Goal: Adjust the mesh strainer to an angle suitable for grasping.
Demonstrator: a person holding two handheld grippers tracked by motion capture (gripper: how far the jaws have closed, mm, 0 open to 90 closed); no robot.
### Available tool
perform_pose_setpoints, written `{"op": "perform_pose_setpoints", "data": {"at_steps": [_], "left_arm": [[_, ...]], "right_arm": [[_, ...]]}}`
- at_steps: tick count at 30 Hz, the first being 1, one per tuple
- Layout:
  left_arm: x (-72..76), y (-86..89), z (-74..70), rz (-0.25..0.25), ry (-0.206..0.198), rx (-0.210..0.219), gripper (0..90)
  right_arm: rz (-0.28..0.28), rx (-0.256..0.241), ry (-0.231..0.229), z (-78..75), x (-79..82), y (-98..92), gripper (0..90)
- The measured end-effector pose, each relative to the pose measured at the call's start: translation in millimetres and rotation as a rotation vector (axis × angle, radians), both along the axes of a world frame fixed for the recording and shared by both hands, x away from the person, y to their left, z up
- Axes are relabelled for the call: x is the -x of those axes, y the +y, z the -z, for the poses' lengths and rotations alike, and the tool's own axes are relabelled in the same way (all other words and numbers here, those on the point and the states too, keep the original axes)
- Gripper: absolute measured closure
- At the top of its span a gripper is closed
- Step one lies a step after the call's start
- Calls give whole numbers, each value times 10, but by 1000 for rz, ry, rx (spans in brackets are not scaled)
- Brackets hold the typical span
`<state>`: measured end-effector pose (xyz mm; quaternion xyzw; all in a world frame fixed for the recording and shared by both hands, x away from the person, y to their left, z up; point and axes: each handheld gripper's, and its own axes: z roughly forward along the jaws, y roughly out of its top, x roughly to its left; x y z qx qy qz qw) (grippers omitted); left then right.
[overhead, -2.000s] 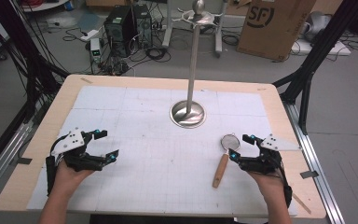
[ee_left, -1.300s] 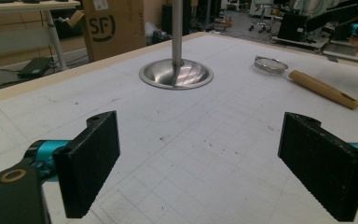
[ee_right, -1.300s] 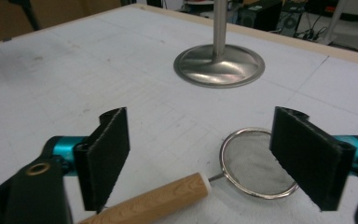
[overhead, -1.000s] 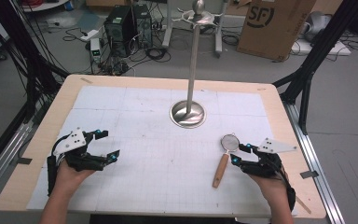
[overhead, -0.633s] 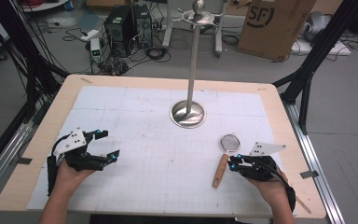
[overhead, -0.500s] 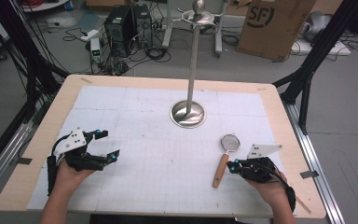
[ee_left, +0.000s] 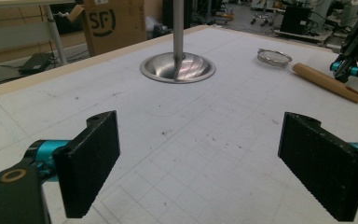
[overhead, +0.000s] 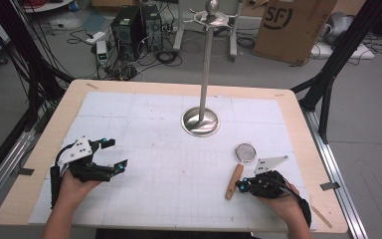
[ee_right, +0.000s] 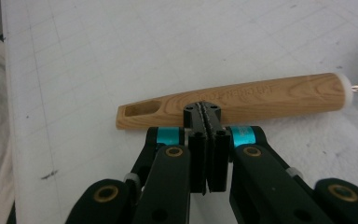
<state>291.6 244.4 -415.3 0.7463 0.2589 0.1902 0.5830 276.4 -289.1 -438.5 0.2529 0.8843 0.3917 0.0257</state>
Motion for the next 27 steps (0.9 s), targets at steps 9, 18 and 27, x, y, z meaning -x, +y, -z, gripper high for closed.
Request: {"op": "perform_pose_setpoints", "data": {"at_steps": [9,18,27], "left_arm": [[-7,-13,14,1,3,-8,133],[-12,-25,32,0,10,-11,133],[-5,-24,37,-3,15,-18,133]], "right_arm": [[23,4,-28,19,-35,234,892],[54,4,-51,24,-81,376,892],[70,16,-73,34,-102,468,892]]}}
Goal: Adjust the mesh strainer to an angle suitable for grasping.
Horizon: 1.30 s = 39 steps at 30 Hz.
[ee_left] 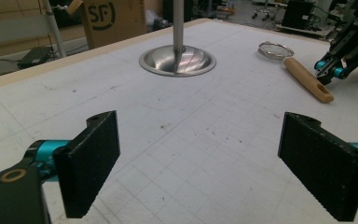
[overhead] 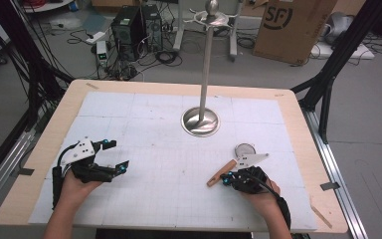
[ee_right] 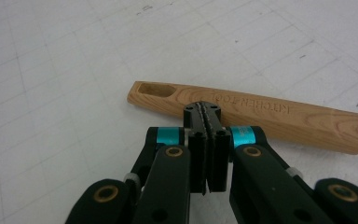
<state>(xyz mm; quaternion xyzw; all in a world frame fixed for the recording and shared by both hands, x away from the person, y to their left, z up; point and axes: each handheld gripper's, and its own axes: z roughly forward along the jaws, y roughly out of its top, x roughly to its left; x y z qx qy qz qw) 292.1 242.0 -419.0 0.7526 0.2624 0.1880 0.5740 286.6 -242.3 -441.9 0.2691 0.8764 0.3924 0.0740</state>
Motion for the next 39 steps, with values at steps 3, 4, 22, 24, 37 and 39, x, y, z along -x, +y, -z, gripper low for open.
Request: {"op": "perform_pose_setpoints", "data": {"at_steps": [3,4,22,24,37,39], "left_arm": [[2,27,-11,-7,2,17,133],[1,32,-15,-8,1,23,133],[0,28,-20,-11,-1,35,133],[-2,33,-20,-13,0,35,133],[-2,22,-14,-10,5,36,133],[-1,22,-14,-9,6,35,134]], "right_arm": [[5,-1,-2,-1,-4,13,892],[7,2,-1,-3,-10,22,892],[22,-7,-31,-9,-208,312,892],[30,-9,-28,-10,-253,336,892],[82,12,-28,-12,-408,437,892],[81,10,-21,-12,-414,420,892]]}}
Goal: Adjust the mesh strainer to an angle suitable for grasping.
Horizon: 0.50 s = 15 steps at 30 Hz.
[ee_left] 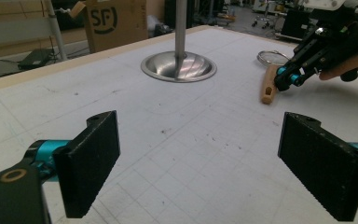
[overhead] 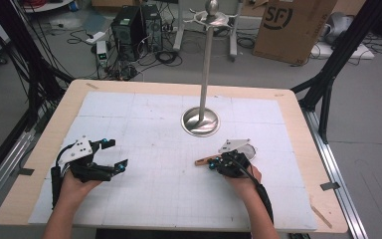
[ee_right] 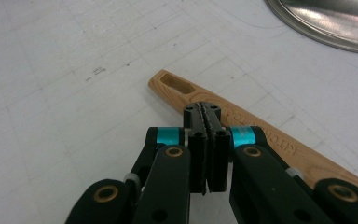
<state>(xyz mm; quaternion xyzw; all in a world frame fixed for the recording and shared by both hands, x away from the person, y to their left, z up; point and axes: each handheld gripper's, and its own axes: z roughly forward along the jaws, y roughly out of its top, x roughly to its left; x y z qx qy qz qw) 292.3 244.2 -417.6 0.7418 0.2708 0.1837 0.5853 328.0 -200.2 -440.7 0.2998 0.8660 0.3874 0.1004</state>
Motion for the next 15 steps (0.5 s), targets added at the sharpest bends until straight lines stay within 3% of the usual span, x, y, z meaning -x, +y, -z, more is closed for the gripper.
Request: {"op": "perform_pose_setpoints", "data": {"at_steps": [5,8,15], "left_arm": [[-4,0,5,-2,1,-6,133],[-6,-11,9,2,2,-5,133],[-7,-11,10,2,3,-5,134]], "right_arm": [[5,-39,-13,-77,34,-86,892],[54,-54,-41,-196,38,-244,892],[121,-66,-90,-297,-33,-443,892]]}}
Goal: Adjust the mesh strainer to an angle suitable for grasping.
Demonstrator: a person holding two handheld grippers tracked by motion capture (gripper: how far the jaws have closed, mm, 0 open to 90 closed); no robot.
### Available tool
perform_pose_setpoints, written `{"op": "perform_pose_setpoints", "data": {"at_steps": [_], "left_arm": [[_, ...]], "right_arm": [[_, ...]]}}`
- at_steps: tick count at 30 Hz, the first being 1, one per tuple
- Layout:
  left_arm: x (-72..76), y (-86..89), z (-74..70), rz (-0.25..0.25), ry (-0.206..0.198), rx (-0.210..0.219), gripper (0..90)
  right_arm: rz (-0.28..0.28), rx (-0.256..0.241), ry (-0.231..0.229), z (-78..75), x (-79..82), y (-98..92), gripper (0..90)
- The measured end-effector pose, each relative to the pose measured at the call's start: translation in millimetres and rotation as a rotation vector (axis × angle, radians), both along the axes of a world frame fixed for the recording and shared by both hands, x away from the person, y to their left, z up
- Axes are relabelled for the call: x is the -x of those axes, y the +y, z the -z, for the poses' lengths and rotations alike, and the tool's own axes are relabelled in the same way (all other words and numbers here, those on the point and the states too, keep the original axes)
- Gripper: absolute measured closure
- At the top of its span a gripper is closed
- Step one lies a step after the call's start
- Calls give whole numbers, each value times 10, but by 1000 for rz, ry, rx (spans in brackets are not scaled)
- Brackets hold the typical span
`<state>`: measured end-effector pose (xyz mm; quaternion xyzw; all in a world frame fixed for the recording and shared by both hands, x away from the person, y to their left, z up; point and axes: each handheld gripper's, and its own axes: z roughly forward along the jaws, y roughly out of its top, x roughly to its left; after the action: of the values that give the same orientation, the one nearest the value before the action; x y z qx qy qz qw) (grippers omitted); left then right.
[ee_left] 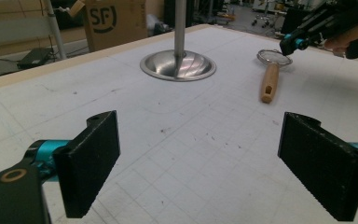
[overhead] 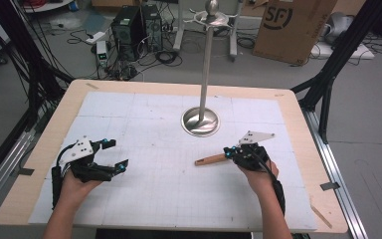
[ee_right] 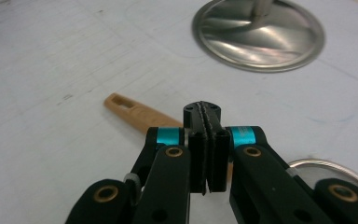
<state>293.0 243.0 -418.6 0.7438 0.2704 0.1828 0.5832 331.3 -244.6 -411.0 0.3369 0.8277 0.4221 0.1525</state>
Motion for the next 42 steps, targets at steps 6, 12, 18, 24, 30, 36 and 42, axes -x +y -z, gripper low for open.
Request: {"op": "perform_pose_setpoints", "data": {"at_steps": [6,12,18,24,30,36,42], "left_arm": [[-2,-14,11,2,5,-4,134],[-2,-8,12,0,4,-5,133],[0,-4,8,1,2,-3,134],[2,-5,8,3,2,-3,134],[0,-10,10,5,4,-5,133],[0,-20,13,5,5,-3,134],[4,-32,14,9,5,-4,134]], "right_arm": [[69,31,3,80,-132,-60,892],[114,52,35,177,-224,-99,892],[114,92,71,244,-237,-99,892],[118,74,103,240,-183,-145,892],[117,87,108,223,-54,-188,892],[111,76,109,229,92,-237,893],[102,74,102,236,272,-281,892]]}}
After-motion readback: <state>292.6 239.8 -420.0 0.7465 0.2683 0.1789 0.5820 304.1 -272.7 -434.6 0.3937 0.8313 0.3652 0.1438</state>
